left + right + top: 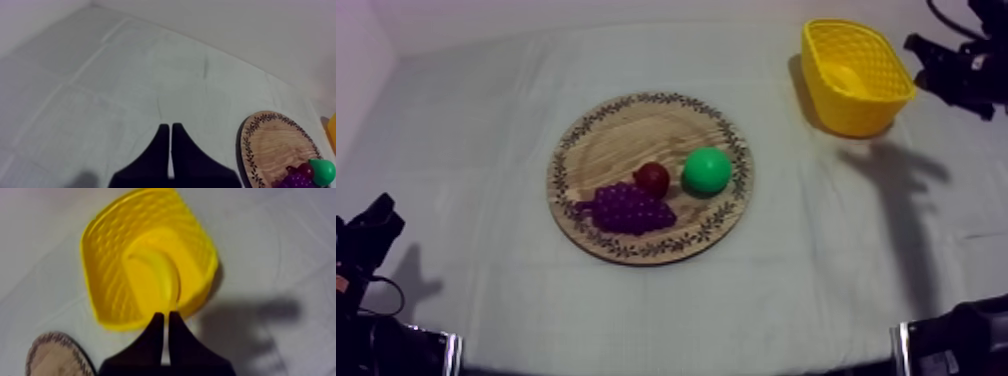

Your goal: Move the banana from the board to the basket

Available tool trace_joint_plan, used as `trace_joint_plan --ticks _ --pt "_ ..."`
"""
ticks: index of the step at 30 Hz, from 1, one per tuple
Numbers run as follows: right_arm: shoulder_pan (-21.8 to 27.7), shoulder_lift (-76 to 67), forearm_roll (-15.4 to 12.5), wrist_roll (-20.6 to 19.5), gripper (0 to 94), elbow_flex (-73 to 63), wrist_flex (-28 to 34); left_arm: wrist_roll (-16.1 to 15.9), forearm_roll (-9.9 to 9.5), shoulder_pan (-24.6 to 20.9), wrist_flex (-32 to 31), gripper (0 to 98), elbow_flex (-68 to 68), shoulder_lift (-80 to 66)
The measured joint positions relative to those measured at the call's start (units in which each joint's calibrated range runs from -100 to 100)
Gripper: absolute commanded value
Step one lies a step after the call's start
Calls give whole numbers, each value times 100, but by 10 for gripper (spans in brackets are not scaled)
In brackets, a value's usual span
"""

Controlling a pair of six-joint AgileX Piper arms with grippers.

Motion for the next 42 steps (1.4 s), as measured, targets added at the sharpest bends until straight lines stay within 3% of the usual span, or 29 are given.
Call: trace_joint_plan --ticks 4,10,14,23,32,42 --pt "-144 -1224 -290 404 7 1129 110 0 0 0 0 1 0 0" --pt "-195 -3015 -277 1354 7 2545 745 0 0 0 0 1 0 0" --pt "-236 -4305 -228 1674 7 3144 1218 0 0 0 0 1 0 0" --pt "-74 -6560 -314 1655 7 3855 2069 0 0 0 0 1 0 0" --pt "3 -7131 -275 1603 6 4258 1673 0 0 0 0 1 0 0" --pt "14 -7131 -269 2226 6 4330 1406 0 0 0 0 1 0 0"
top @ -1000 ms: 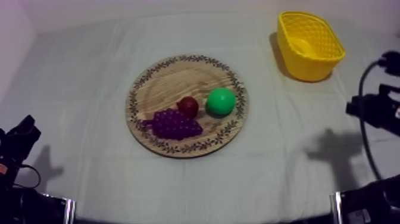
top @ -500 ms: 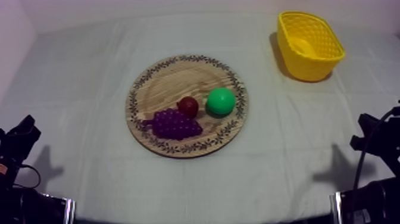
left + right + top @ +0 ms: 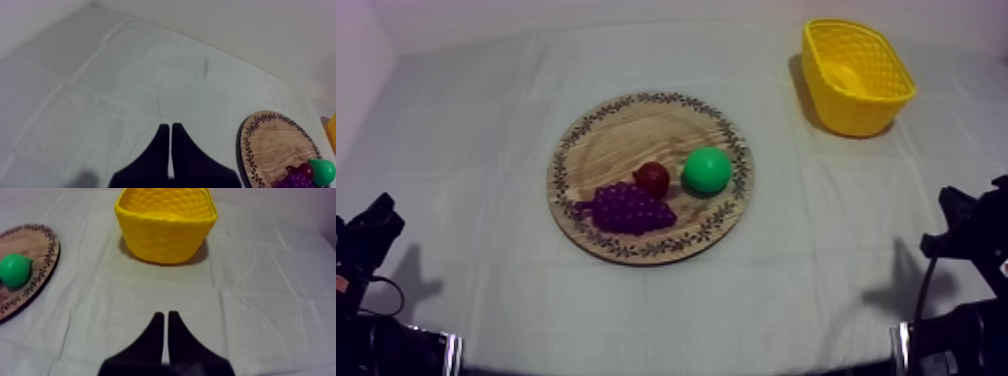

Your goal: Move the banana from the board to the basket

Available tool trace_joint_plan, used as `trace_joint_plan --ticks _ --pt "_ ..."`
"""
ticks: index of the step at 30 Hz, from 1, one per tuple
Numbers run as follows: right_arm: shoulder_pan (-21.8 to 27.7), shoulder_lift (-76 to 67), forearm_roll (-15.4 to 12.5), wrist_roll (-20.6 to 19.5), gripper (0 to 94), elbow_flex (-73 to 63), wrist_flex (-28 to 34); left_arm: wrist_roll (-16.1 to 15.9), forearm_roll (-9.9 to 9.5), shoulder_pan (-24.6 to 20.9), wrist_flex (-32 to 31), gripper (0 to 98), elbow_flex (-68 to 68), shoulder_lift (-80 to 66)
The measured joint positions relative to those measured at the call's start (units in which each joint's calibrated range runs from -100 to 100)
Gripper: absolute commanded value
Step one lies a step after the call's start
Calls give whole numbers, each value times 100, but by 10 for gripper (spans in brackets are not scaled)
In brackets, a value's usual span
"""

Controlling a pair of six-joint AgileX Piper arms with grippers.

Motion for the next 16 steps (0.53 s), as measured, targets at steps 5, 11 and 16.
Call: trace_joint_plan --ticks 5,11,16 --pt "0 0 0 146 6 0 -6 0 0 0 0 1 0 0" --pt "0 0 4 150 6 0 -22 0 0 0 0 1 0 0" --pt "-3 0 4 157 6 0 -22 0 0 0 0 1 0 0"
